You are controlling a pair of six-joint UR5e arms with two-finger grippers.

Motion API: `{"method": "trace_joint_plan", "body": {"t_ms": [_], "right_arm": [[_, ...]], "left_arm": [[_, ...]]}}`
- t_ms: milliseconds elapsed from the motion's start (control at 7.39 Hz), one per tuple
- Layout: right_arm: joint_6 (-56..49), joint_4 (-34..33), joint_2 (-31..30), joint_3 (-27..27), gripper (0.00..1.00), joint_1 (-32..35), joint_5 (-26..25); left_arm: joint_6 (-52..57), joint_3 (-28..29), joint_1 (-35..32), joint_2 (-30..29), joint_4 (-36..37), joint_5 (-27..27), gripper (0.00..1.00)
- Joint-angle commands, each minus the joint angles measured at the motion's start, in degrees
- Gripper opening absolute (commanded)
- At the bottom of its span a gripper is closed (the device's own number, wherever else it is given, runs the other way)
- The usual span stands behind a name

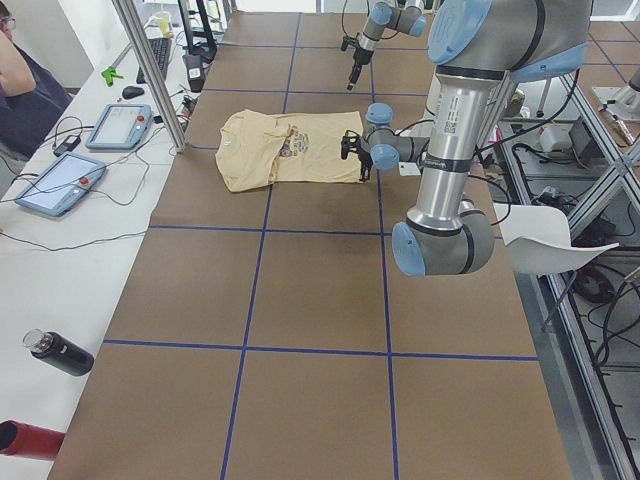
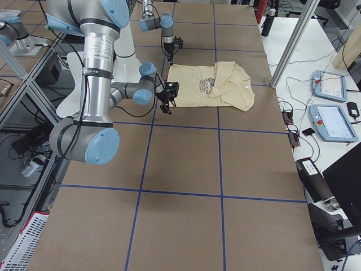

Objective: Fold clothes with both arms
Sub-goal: 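Move the right gripper to the other hem corner and grasp both corners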

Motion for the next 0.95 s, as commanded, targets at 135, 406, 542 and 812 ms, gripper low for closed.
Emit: {"method": "trace_joint_plan", "body": {"t_ms": [135,406,542,812], "right_arm": [[7.15,-7.92,6.86,-1.04,0.81,-4.40,-5.05],[10.42,-11.14,11.82,-4.54,0.61,-8.17,-10.74],[10.51,-11.32,12.09,-5.87,0.56,-9.41,-12.16],[10.43,-10.97,13.40,-7.19,0.37,-10.56,-13.14]], "left_arm": [[-0.15,-0.35,-0.09,-0.09,0.00,-0.11,0.00],[-0.15,-0.53,0.00,-0.18,0.00,-0.28,0.00],[-0.15,-0.53,0.00,-0.26,0.00,-0.37,0.00],[-0.32,-0.53,0.00,-0.18,-0.09,-0.46,0.00]]}}
